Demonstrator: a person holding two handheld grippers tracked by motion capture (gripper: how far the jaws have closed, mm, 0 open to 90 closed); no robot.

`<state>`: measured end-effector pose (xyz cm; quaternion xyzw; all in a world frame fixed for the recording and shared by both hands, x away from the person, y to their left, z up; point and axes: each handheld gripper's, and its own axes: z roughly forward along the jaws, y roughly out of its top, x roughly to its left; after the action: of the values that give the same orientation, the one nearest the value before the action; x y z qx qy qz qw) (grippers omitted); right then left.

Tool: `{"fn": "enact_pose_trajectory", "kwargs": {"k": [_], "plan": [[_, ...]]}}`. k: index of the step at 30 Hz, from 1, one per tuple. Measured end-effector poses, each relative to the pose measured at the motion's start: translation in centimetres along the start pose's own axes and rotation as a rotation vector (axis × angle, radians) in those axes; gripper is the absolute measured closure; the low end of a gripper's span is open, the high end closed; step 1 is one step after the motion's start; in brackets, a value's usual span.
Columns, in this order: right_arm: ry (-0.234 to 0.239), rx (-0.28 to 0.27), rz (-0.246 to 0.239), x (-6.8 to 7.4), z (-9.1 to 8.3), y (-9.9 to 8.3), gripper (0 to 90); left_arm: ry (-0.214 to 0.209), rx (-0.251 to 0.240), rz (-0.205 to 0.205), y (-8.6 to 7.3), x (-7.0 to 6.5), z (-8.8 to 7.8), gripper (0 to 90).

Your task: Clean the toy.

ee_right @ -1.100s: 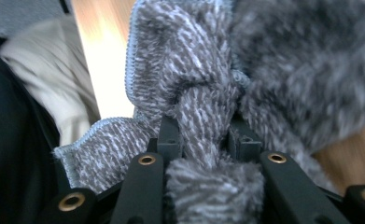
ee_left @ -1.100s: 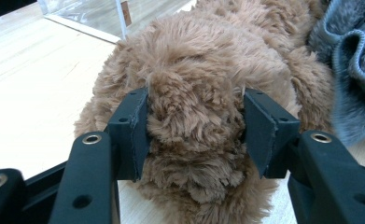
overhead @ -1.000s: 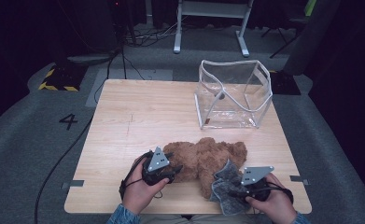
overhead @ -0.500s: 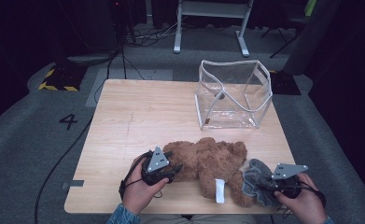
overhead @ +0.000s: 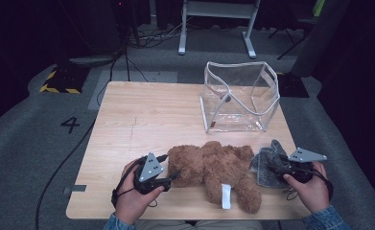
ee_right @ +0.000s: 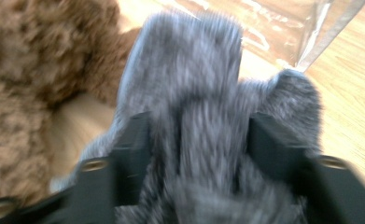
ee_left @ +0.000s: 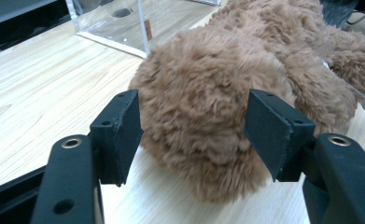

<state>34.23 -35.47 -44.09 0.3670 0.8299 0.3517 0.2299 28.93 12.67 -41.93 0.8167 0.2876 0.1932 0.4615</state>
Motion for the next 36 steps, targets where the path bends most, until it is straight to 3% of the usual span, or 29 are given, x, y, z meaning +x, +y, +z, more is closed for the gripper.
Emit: {"fn": "enact_pose_trajectory", "kwargs": {"k": [3, 6, 13, 16, 23, 27, 32, 34, 36], "plan": [[-0.010, -0.042, 0.038, 0.1, -0.4, -0.2, 28.8, 0.001, 0.009, 0.000, -0.3, 0.4, -0.6, 35.9], [-0.010, -0.075, 0.042, 0.7, -1.8, -0.3, 28.3, 0.008, 0.020, -0.009, -0.7, 0.5, -1.1, 35.0], [0.121, -0.059, -0.017, 4.2, -4.3, -0.7, 35.5, -0.009, 0.074, 0.003, -1.6, -0.3, -1.3, 34.4], [0.189, -0.043, -0.066, 5.8, -4.7, -1.0, 43.5, -0.027, 0.092, 0.002, -2.0, -0.5, -1.0, 33.7], [0.308, -0.007, -0.109, 8.6, -3.7, -2.1, 34.9, -0.077, 0.153, 0.030, -3.2, -0.7, 0.7, 27.8], [0.323, 0.024, -0.119, 9.7, -1.9, -3.0, 26.4, -0.093, 0.172, 0.040, -3.5, -0.9, 1.6, 27.5], [0.300, 0.039, -0.137, 10.4, -0.1, -3.6, 15.8, -0.112, 0.200, 0.039, -3.9, -1.2, 2.5, 27.9], [0.279, 0.043, -0.163, 10.9, 0.4, -3.6, 20.5, -0.117, 0.195, 0.052, -3.9, -1.2, 2.8, 29.8], [0.239, 0.049, -0.211, 10.8, 0.4, -3.4, 35.0, -0.120, 0.182, 0.056, -3.9, -1.2, 3.0, 33.9]]}}
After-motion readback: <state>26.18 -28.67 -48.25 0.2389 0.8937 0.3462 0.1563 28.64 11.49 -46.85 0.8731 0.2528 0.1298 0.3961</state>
